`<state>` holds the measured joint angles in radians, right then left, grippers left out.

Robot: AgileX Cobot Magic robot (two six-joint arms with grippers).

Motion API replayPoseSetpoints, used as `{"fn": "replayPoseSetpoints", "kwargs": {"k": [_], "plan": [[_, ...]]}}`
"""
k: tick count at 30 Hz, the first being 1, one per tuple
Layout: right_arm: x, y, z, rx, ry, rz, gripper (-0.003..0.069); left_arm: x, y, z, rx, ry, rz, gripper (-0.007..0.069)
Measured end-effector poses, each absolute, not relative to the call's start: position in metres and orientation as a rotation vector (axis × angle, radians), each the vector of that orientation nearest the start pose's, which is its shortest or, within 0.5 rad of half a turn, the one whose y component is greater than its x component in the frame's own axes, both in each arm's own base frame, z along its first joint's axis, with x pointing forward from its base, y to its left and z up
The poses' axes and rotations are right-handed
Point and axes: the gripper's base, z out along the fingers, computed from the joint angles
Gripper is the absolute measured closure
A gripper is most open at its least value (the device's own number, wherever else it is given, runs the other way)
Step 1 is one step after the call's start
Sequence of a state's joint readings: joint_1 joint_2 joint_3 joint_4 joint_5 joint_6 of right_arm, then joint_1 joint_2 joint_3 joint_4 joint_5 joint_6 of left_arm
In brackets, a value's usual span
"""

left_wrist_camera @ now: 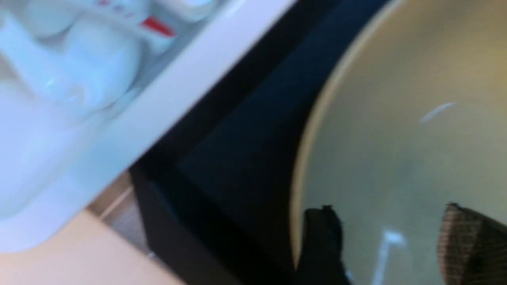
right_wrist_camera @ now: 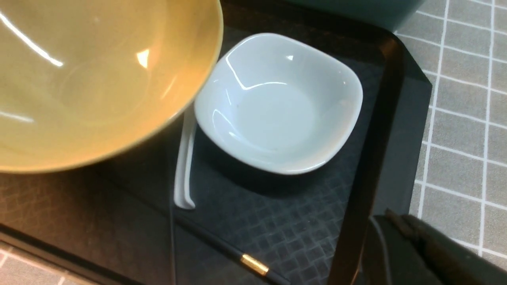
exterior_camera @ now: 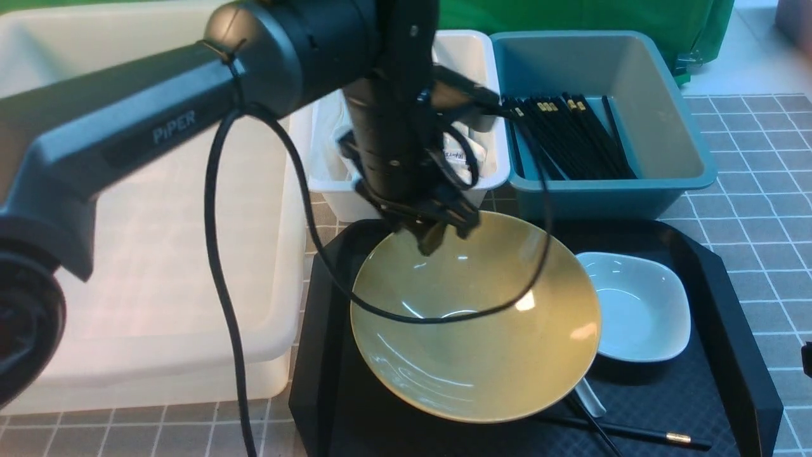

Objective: On grey table put chopsticks spoon bowls plates into blue grey white boxes.
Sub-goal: 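Grasp the large bowl on the tray by its rim, then place the tan bowl onto the bowl stack in the left bin with the left gripper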

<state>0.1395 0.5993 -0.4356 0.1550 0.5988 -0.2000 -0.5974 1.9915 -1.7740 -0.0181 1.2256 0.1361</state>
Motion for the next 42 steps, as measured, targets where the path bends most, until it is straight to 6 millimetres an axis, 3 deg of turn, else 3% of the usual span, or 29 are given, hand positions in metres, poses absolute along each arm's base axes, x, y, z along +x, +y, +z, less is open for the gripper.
{"fn": "replayPoseSetpoints", "kwargs": {"k": [3,8,10,14,18,21,24,27,28,30,32,33,35,36,38,39,40,41,42], "plan": [[0.109,0.023,0.261,-0.281,2.218,0.136,0.0624,0.352,-0.236,0.252,1.027,2.782,-0.082,0.0179],[0.11,0.023,0.261,-0.28,2.216,0.137,0.0624,0.358,-0.239,0.225,1.04,2.836,-0.063,0.0175],[0.11,0.023,0.261,-0.279,2.213,0.136,0.0624,0.361,-0.24,0.214,1.047,2.857,-0.056,0.0221],[0.11,0.023,0.261,-0.279,2.213,0.136,0.0624,0.362,-0.24,0.205,1.056,2.882,-0.046,0.0393],[0.11,0.023,0.261,-0.28,2.213,0.136,0.0624,0.356,-0.241,0.226,1.07,2.845,-0.141,0.0524],[0.11,0.023,0.261,-0.28,2.213,0.136,0.0624,0.346,-0.239,0.255,1.097,2.772,-0.233,0.061],[0.11,0.023,0.261,-0.28,2.213,0.136,0.0624,0.342,-0.234,0.274,1.093,2.727,-0.307,0.0621],[0.11,0.024,0.261,-0.278,2.213,0.14,0.0624,0.339,-0.205,0.318,1.059,2.617,-0.442,0.0621],[0.11,0.024,0.261,-0.278,2.213,0.14,0.0624,0.337,-0.203,0.323,1.052,2.603,-0.454,0.0621],[0.11,0.024,0.261,-0.276,2.213,0.143,0.0624,0.334,-0.175,0.357,0.966,2.507,-0.579,0.0621],[0.11,0.024,0.261,-0.273,2.213,0.147,0.0624,0.332,-0.158,0.374,0.903,2.46,-0.618,0.0622],[0.11,0.024,0.261,-0.271,2.213,0.152,0.0624,0.328,-0.128,0.396,0.8,2.409,-0.629,0.0623],[0.11,0.024,0.262,-0.269,2.213,0.155,0.0624,0.324,-0.087,0.416,0.653,2.378,-0.577,0.0622],[0.11,0.024,0.262,-0.268,2.213,0.156,0.0624,0.322,-0.056,0.426,0.53,2.377,-0.515,0.0622],[0.11,0.025,0.262,-0.266,2.213,0.159,0.0624,0.32,-0.008,0.431,0.318,2.4,-0.404,0.0622],[0.11,0.025,0.262,-0.266,2.213,0.159,0.0624,0.319,0.026,0.427,0.15,2.423,-0.323,0.0622],[0.11,0.025,0.262,-0.266,2.213,0.159,0.0624,0.32,0.026,0.427,0.148,2.423,-0.323,0.0622],[0.11,0.025,0.262,-0.266,2.213,0.159,0.0624,0.319,0.047,0.421,0.043,2.44,-0.27,0.0622],[0.11,0.025,0.262,-0.266,2.213,0.16,0.0624,0.32,0.076,0.403,-0.096,2.474,-0.203,0.0622]]}}
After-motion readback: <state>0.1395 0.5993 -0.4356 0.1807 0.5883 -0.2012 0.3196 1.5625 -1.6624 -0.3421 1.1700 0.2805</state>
